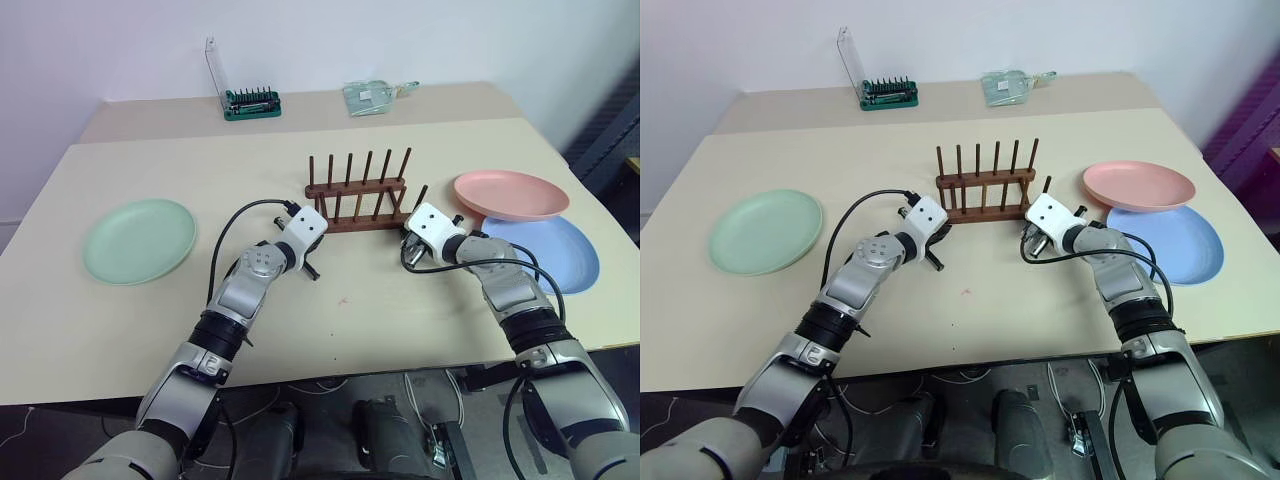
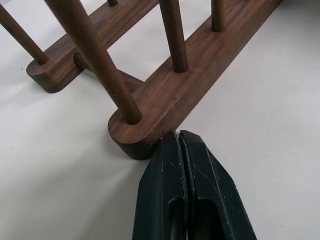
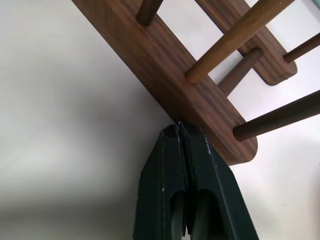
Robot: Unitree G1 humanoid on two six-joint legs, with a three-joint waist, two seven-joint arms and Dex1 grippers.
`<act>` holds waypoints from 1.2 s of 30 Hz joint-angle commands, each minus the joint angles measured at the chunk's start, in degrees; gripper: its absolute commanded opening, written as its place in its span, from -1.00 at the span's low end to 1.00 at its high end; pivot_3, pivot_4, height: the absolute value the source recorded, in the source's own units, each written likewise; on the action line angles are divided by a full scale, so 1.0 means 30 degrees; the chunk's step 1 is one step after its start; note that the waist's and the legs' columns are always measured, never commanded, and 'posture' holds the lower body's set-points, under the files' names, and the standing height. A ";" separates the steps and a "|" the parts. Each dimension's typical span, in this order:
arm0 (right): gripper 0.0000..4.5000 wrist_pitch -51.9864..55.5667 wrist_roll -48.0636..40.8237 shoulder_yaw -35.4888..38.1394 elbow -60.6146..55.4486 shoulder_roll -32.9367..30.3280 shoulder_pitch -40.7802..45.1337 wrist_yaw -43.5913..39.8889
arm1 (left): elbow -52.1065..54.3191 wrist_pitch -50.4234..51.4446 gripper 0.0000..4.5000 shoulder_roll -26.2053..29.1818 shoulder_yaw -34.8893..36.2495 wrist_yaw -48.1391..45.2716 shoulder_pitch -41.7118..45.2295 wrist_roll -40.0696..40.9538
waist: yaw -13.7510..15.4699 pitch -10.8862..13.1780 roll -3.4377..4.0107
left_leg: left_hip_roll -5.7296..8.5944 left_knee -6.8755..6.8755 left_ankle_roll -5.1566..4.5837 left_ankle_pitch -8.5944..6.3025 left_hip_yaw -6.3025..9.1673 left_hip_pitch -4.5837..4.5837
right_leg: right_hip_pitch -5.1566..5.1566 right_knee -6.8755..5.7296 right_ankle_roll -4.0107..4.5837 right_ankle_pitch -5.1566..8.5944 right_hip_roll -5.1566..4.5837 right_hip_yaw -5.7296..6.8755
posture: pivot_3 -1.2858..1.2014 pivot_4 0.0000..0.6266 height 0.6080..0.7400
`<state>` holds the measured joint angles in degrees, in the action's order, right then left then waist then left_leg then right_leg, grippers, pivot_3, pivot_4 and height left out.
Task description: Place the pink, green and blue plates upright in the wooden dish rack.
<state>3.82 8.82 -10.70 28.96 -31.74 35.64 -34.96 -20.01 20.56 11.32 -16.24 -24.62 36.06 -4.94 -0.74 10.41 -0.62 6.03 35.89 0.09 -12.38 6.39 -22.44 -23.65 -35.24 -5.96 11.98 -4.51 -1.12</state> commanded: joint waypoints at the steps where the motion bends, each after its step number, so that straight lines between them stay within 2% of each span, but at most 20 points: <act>1: -0.65 -0.0510 -0.1291 0.1328 -0.3148 -0.1940 -0.0543 -0.2243 | 0.1740 -0.1199 -1.00 0.0424 -0.0052 -0.1311 -0.1280 0.0458 | 0.0008 0.0012 0.0021 | 0.0002 -0.0007 -0.0001 0.0000 -0.0002 -0.0003 | -0.0005 0.0001 -0.0001 0.0001 -0.0002 0.0000 | 0.03 -0.52 1.00; 4: -0.04 0.0097 -0.1708 0.2786 -0.5438 -0.4156 -0.1020 -0.2921 | 0.5081 -0.2752 -1.00 0.0327 -0.0090 -0.3763 -0.2292 0.2498 | 0.0050 0.0042 0.0059 | 0.0018 -0.0015 -0.0036 -0.0028 -0.0003 -0.0034 | -0.0024 0.0007 -0.0029 0.0021 -0.0028 -0.0002 | 0.03 -0.52 1.00; 7: 0.63 0.0318 -0.1108 0.3902 -0.6111 -0.6982 -0.1311 -0.3322 | 0.7860 -0.2010 -1.00 0.0266 -0.0199 -0.6143 -0.3085 0.4789 | 0.0338 0.0050 0.0083 | 0.0043 0.0079 -0.0045 -0.0031 -0.0004 -0.0281 | -0.0233 -0.0003 -0.0032 0.0015 -0.0057 -0.0002 | 0.03 -0.52 1.00; 10: 0.63 0.0108 -0.0767 0.3812 -0.6063 -0.8259 -0.1770 -0.3764 | 0.8294 -0.1760 -1.00 0.0619 -0.0649 -0.7111 -0.3228 0.4950 | 0.0443 0.0035 0.0079 | 0.0032 0.0097 -0.0045 -0.0031 -0.0015 -0.0309 | -0.0262 0.0004 -0.0028 0.0010 -0.0056 -0.0005 | 0.03 -0.52 1.00; 13: 0.63 -0.0828 0.0819 0.3100 -0.4484 -0.8987 -0.1701 -0.3028 | 0.8130 -0.2062 -1.00 0.0856 -0.1005 -0.7702 -0.3158 0.4793 | 0.0335 0.0034 0.0084 | -0.0003 0.0080 -0.0047 -0.0031 -0.0044 -0.0276 | -0.0236 0.0007 0.0011 0.0036 -0.0050 -0.0024 | 0.03 -0.52 1.00; 19: 0.63 -0.2692 0.2970 0.1589 -0.0467 -0.8611 -0.0846 -0.1472 | 0.8213 -0.1840 -1.00 0.0939 -0.0745 -0.7353 -0.3270 0.4812 | 0.0391 0.0044 0.0100 | 0.0013 0.0083 -0.0053 -0.0027 -0.0067 -0.0291 | -0.0259 0.0009 -0.0017 0.0021 -0.0046 -0.0046 | 0.03 -0.52 1.00; 22: 0.27 -0.4430 0.4908 0.0313 0.2515 -0.8364 0.0302 0.0857 | 0.8649 -0.1803 -1.00 0.1132 -0.0776 -0.7204 -0.3718 0.4803 | 0.0359 0.0042 0.0109 | 0.0016 0.0082 -0.0052 -0.0026 -0.0082 -0.0287 | -0.0262 0.0007 -0.0021 0.0018 -0.0044 -0.0062 | 0.03 -0.52 1.00; 27: -0.88 -0.5700 0.5515 -0.0254 0.4214 -0.8161 0.1178 0.1669 | 0.9187 -0.1553 -1.00 0.1295 -0.0682 -0.6847 -0.4236 0.4830 | 0.0362 0.0043 0.0108 | 0.0014 0.0079 -0.0052 -0.0025 -0.0083 -0.0288 | -0.0265 0.0007 -0.0019 0.0019 -0.0031 -0.0065 | 0.03 -0.52 1.00; 28: -0.97 -0.5839 0.5510 -0.0225 0.4195 -0.8141 0.1317 0.1754 | 0.9293 -0.1539 -1.00 0.1360 -0.0668 -0.6807 -0.4345 0.4820 | 0.0364 0.0042 0.0111 | 0.0015 0.0080 -0.0051 -0.0025 -0.0083 -0.0288 | -0.0265 0.0008 -0.0020 0.0019 -0.0031 -0.0066 | 0.03 -0.52 1.00; 32: -0.97 -0.6523 0.5769 -0.0080 0.3364 -0.8453 0.1785 0.2152 | 0.9539 -0.1427 -1.00 0.1523 -0.0560 -0.6671 -0.4532 0.4876 | 0.0349 0.0050 0.0127 | 0.0016 0.0080 -0.0052 -0.0025 -0.0083 -0.0287 | -0.0265 0.0005 -0.0021 0.0018 -0.0027 -0.0070 | 0.03 -0.52 1.00; 36: -0.97 -0.5684 0.2053 0.2447 0.0593 -0.7214 0.3309 0.1458 | 0.9655 -0.1307 -1.00 0.1762 -0.0257 -0.6534 -0.4566 0.4986 | 0.0112 0.0072 0.0162 | 0.0016 0.0075 -0.0052 -0.0025 -0.0084 -0.0288 | -0.0271 0.0004 -0.0023 0.0017 -0.0024 -0.0075 | 0.03 -0.52 1.00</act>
<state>-13.87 20.50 -8.34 36.27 -53.49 41.64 -30.35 6.75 16.91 16.63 -18.49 -44.51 22.38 9.30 -0.40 10.62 -0.14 6.07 36.10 -0.07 -12.45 6.14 -23.31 -24.47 -35.23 -6.05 12.02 -4.58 -1.36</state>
